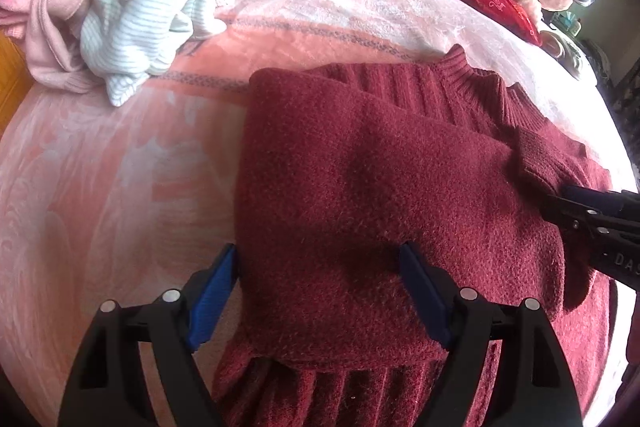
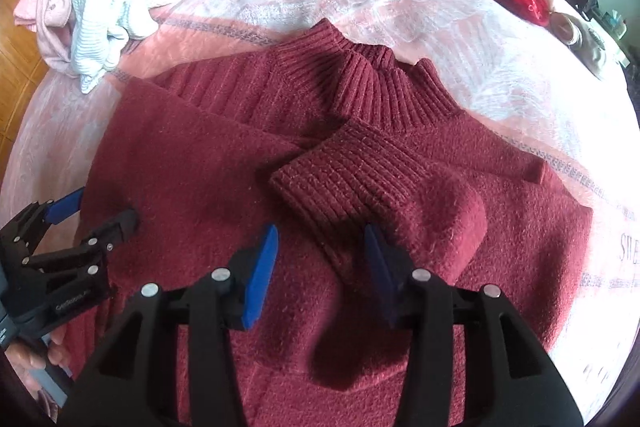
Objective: Fold small clothes
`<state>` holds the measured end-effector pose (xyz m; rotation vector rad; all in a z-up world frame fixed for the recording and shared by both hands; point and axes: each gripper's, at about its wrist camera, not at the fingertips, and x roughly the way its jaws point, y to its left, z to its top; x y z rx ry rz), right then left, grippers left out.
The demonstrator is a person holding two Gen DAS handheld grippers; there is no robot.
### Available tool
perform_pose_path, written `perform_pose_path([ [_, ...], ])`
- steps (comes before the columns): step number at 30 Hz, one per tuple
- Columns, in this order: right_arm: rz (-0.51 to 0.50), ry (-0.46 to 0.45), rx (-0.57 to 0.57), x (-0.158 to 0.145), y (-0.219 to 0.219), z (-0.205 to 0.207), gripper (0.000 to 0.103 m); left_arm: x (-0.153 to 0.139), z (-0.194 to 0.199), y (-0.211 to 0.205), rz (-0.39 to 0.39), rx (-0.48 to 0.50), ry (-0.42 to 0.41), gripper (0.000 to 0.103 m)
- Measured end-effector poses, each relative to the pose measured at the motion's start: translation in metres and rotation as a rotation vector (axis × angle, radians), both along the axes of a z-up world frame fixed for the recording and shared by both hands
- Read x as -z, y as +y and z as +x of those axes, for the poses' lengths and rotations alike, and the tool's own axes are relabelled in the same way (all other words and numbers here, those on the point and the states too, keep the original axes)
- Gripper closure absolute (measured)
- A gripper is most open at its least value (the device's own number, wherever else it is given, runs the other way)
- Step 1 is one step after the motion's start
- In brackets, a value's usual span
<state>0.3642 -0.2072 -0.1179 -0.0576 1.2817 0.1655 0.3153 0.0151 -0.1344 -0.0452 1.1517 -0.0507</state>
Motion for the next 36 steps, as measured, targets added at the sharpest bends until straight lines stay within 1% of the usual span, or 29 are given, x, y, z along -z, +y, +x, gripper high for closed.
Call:
perform_pose_path([
  [1, -0.006, 0.002, 0.011, 0.003, -0.003, 0.001, 0.082, 0.0, 0.0, -0.002, 0.009, 0.004, -0.004, 0.022],
  [2, 0.004, -0.004, 0.015, 0.004, -0.009, 0.001, 0.092, 0.0, 0.0, -0.004, 0.018, 0.009, -0.007, 0.022],
  [4, 0.039, -0.018, 0.021, 0.002, -0.016, 0.0, 0.095, -0.001, 0.0, -0.007, 0.029, 0.012, -0.011, 0.022],
  [7, 0.06, -0.049, 0.039, -0.008, -0.035, -0.007, 0.095, 0.0, 0.001, -0.007, 0.03, 0.011, -0.013, 0.022],
  [10, 0.101, -0.069, 0.074, -0.021, -0.069, -0.017, 0.095, -0.001, 0.001, -0.006, 0.03, 0.016, -0.015, 0.022],
  [12, 0.137, -0.058, 0.116, -0.025, -0.102, -0.028, 0.095, 0.0, 0.001, -0.006, 0.027, 0.018, -0.014, 0.021],
  [13, 0.16, -0.039, 0.142, -0.025, -0.122, -0.034, 0.093, 0.0, 0.002, -0.004, 0.025, 0.021, -0.014, 0.021],
  [14, 0.182, -0.013, 0.164, -0.024, -0.139, -0.038, 0.086, 0.0, 0.002, -0.004, 0.023, 0.023, -0.014, 0.021],
  [15, 0.194, 0.019, 0.18, -0.022, -0.153, -0.043, 0.082, 0.001, 0.001, -0.004, 0.023, 0.025, -0.015, 0.021],
  [16, 0.206, 0.049, 0.195, -0.019, -0.169, -0.047, 0.066, 0.001, 0.001, -0.003, 0.024, 0.028, -0.015, 0.021],
  [17, 0.215, 0.057, 0.21, -0.018, -0.182, -0.051, 0.06, 0.001, 0.001, -0.004, 0.025, 0.03, -0.014, 0.021],
  [20, 0.239, 0.067, 0.262, -0.014, -0.21, -0.058, 0.06, -0.002, 0.002, -0.003, 0.023, 0.025, -0.009, 0.021],
  [21, 0.274, 0.074, 0.273, -0.011, -0.216, -0.057, 0.06, -0.005, 0.002, -0.002, 0.023, 0.018, -0.015, 0.021],
  [22, 0.317, 0.087, 0.275, -0.006, -0.218, -0.056, 0.058, -0.007, 0.002, -0.001, 0.021, 0.015, -0.02, 0.021],
  [23, 0.338, 0.109, 0.278, 0.001, -0.218, -0.054, 0.056, -0.009, 0.003, -0.001, 0.018, 0.011, -0.025, 0.021],
  [27, 0.263, 0.136, 0.248, 0.014, -0.211, -0.05, 0.054, -0.007, 0.004, -0.001, 0.022, 0.008, -0.027, 0.021],
  [28, 0.235, 0.128, 0.246, 0.015, -0.208, -0.05, 0.061, -0.004, 0.005, -0.001, 0.029, 0.007, -0.022, 0.021],
  [29, 0.205, 0.116, 0.229, 0.015, -0.204, -0.05, 0.078, -0.002, 0.005, -0.001, 0.03, 0.004, -0.016, 0.021],
  [30, 0.17, 0.103, 0.21, 0.013, -0.201, -0.05, 0.085, -0.001, 0.005, 0.0, 0.023, -0.001, -0.013, 0.021],
  [32, 0.149, 0.031, 0.168, 0.001, -0.196, -0.053, 0.094, 0.0, 0.005, 0.003, 0.01, -0.016, -0.019, 0.021],
  [34, 0.161, -0.041, 0.151, -0.015, -0.197, -0.056, 0.094, -0.001, 0.005, 0.004, 0.027, -0.025, -0.031, 0.021],
  [35, 0.179, -0.053, 0.169, -0.02, -0.201, -0.056, 0.097, -0.001, 0.005, 0.005, 0.044, -0.029, -0.037, 0.021],
  [36, 0.186, -0.038, 0.204, -0.021, -0.208, -0.056, 0.097, 0.001, 0.005, 0.005, 0.059, -0.029, -0.039, 0.021],
])
